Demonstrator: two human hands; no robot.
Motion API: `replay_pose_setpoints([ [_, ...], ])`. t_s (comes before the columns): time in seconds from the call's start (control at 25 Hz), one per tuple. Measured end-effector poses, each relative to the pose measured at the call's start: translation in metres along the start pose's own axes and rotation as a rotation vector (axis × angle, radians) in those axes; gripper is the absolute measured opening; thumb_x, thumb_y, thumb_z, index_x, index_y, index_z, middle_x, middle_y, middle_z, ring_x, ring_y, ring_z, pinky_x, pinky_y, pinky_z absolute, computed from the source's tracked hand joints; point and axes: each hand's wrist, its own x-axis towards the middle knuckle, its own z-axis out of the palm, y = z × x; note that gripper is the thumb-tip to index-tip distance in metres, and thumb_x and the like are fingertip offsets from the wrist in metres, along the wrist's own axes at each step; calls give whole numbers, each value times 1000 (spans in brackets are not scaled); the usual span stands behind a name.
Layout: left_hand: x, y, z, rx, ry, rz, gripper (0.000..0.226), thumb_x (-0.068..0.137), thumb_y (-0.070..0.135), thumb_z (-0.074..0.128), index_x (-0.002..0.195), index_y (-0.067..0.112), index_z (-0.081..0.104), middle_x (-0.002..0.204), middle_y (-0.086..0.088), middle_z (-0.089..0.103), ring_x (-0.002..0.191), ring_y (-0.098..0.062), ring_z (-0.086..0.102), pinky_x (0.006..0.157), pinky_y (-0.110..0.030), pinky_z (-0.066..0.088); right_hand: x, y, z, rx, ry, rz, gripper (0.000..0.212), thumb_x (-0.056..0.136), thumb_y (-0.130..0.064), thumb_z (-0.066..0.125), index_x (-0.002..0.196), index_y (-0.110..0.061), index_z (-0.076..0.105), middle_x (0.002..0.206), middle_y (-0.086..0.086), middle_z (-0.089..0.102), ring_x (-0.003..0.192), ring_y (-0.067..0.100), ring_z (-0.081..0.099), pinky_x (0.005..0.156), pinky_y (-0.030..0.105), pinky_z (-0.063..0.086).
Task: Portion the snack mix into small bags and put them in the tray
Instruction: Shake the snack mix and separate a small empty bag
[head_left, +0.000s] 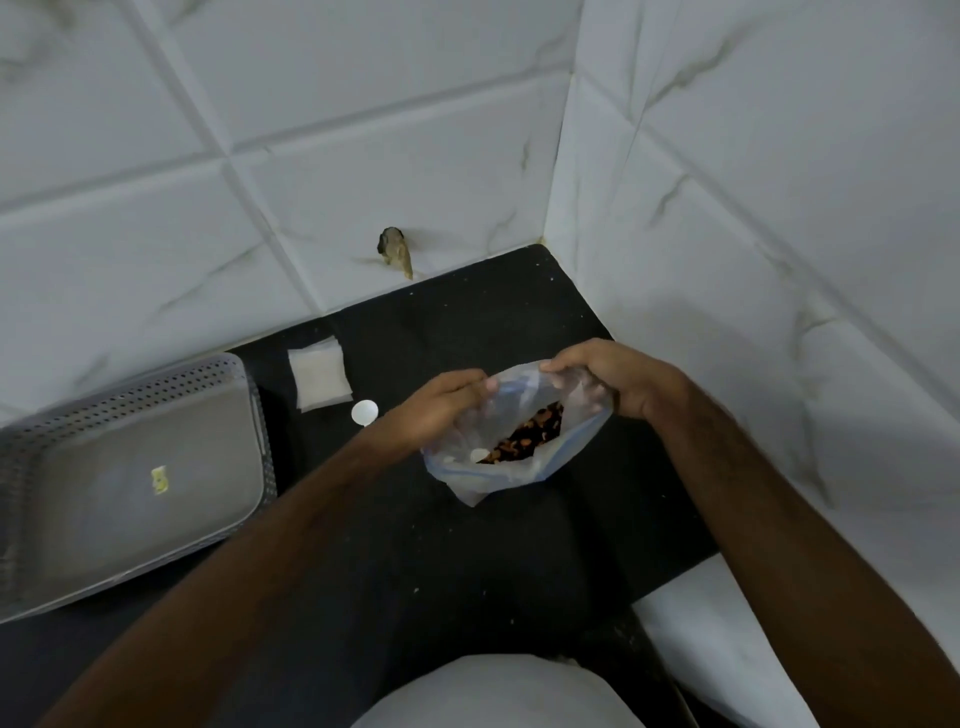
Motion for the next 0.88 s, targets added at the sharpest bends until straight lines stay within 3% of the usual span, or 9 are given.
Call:
replay_pose_setpoints([
  [0.16, -13, 3, 3, -280, -57, -315, 50, 90, 63, 53, 99, 16, 70, 97, -2, 75, 92, -19, 70, 84, -30, 54, 14, 6, 12, 286, -160, 4, 17, 90, -24, 67, 84, -9, 71, 75, 8, 65, 65, 17, 57, 67, 29, 47],
  [0.24, -10, -2, 7, -68, 71, -151, 60, 89, 65, 56, 105, 8, 61, 102, -4, 64, 94, -20, 62, 83, -30, 49, 19, 7, 16, 259, -227, 14, 23, 90, -33, 70, 90, -10, 73, 78, 7, 64, 58, 15, 51, 57, 26, 37],
  [0.32, -5, 0, 14, 274, 194, 37, 45, 95, 55, 59, 116, 16, 52, 109, 6, 58, 95, -10, 61, 79, -26, 50, 25, 7, 19, 112, -228, 11, 30, 93, -40, 66, 88, -11, 71, 69, 4, 58, 42, 9, 36, 42, 22, 21],
  [0.4, 2, 4, 24, 579, 215, 136, 39, 97, 45, 61, 121, 18, 45, 108, 6, 55, 87, -10, 61, 71, -28, 51, 30, 4, 25, 71, -190, 17, 37, 92, -45, 67, 96, -9, 72, 71, 6, 57, 45, 10, 36, 42, 23, 23],
  [0.48, 10, -3, 24, 622, 186, 107, 27, 102, 34, 55, 114, 13, 43, 97, 0, 59, 78, -17, 64, 65, -33, 50, 30, -2, 30, 98, -120, 3, 41, 90, -48, 68, 98, -8, 73, 79, 9, 62, 56, 16, 47, 46, 25, 34],
  [0.56, 11, -6, 17, 370, 206, -81, 22, 106, 32, 50, 109, 10, 48, 93, -5, 62, 78, -20, 64, 66, -35, 51, 24, -8, 30, 20, 32, -78, 42, 93, -50, 63, 100, -10, 70, 91, 7, 69, 76, 21, 64, 65, 30, 52],
  [0.64, 6, -5, 17, -113, 256, -285, 22, 107, 32, 46, 97, 15, 56, 80, 0, 58, 63, -10, 58, 53, -25, 47, 11, -7, 32, -223, 209, -184, 42, 93, -55, 59, 108, -17, 62, 103, 0, 67, 96, 15, 64, 81, 33, 53],
  [0.76, 5, -1, 28, -635, 249, -371, 40, 110, 29, 39, 73, 18, 51, 51, 7, 39, 36, -3, 33, 32, -16, 28, 1, 7, 52, -405, 341, -248, 35, 94, -52, 60, 113, -22, 55, 102, -6, 58, 93, 9, 59, 77, 29, 50],
  [0.88, 1, 1, 40, -837, 254, -406, 47, 109, 33, 38, 67, 18, 51, 44, 9, 39, 32, -3, 34, 30, -15, 28, 15, 25, 69, -578, 446, -299, 21, 99, -42, 55, 107, -23, 56, 99, -5, 55, 87, 9, 59, 74, 26, 51],
])
